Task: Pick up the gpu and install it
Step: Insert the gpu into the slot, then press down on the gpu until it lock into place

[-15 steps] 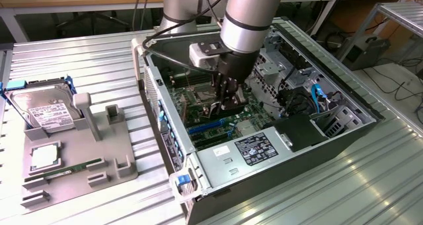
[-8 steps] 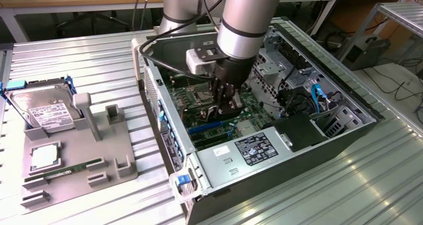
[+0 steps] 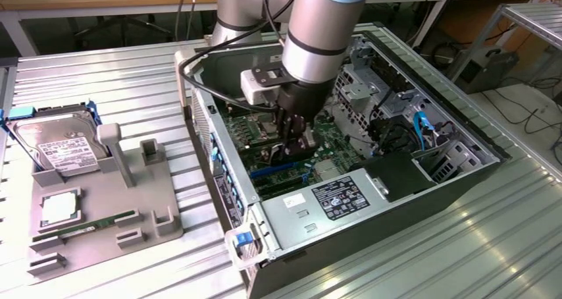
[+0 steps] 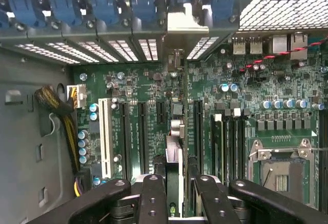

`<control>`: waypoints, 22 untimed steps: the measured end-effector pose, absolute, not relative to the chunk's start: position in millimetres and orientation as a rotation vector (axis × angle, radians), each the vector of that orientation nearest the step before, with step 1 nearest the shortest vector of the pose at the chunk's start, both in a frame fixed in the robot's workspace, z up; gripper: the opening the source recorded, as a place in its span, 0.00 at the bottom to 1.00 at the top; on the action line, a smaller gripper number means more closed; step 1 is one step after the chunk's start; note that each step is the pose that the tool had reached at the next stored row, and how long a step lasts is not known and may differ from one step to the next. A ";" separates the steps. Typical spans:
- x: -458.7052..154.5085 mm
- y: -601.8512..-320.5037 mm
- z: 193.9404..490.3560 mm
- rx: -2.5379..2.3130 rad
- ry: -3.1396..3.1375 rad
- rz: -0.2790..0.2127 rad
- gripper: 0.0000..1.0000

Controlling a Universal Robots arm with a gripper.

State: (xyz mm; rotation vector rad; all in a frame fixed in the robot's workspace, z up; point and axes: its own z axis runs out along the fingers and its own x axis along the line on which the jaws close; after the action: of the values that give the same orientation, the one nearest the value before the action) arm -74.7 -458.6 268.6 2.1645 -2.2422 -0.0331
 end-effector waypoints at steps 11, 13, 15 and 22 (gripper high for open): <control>-76.5 -458.6 262.6 2.184 -2.241 -0.055 0.27; -76.5 -458.6 261.8 2.187 -2.240 -0.058 0.27; -76.5 -458.6 261.4 2.187 -2.240 -0.058 0.27; -77.1 -458.6 258.6 2.188 -2.239 -0.058 0.27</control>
State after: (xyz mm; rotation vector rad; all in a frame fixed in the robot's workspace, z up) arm -77.1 -458.6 258.6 2.1880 -2.2395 -0.0578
